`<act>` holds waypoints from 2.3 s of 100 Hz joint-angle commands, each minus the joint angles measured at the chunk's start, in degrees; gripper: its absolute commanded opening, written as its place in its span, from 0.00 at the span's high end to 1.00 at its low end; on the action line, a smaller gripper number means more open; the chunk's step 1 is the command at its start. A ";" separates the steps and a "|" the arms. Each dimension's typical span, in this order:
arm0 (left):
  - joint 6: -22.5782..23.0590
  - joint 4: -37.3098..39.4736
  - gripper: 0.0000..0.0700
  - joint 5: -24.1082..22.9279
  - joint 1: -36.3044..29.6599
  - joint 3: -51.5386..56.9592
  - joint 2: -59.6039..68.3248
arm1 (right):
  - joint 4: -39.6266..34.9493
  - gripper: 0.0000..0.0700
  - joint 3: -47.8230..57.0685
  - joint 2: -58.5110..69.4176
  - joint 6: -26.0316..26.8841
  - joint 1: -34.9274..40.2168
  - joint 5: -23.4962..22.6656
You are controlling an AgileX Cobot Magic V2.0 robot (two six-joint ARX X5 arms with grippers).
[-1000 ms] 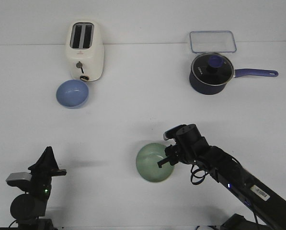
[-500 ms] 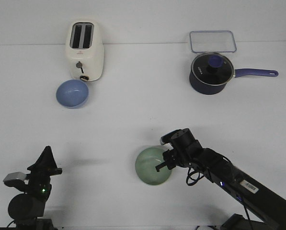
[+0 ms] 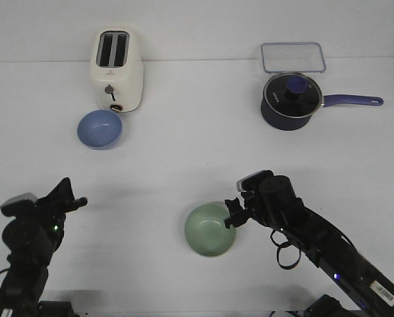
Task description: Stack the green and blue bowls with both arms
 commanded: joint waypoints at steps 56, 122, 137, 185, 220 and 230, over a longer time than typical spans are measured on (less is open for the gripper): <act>5.25 -7.34 0.23 4.37 5.95 40.48 60.06 | -1.79 0.49 1.05 -7.26 0.07 -2.43 1.09; 6.03 -13.86 0.98 10.67 5.51 46.77 61.77 | -2.45 0.49 0.46 -7.26 -0.37 -10.19 6.86; 8.13 -19.41 0.98 14.67 2.29 46.23 53.70 | -1.77 0.49 -2.05 -7.26 -0.98 -19.21 6.38; 4.20 -11.26 0.98 19.10 -27.67 25.81 38.73 | -0.50 0.49 -7.72 -7.26 -2.43 -28.92 -2.40; 4.70 -7.85 0.98 16.35 -39.91 25.79 46.14 | -0.79 0.49 -7.72 -7.26 -2.54 -28.87 -3.89; 5.99 -8.07 0.75 16.39 -40.57 25.79 46.64 | -0.72 0.49 -7.72 -7.26 -2.60 -28.87 -3.89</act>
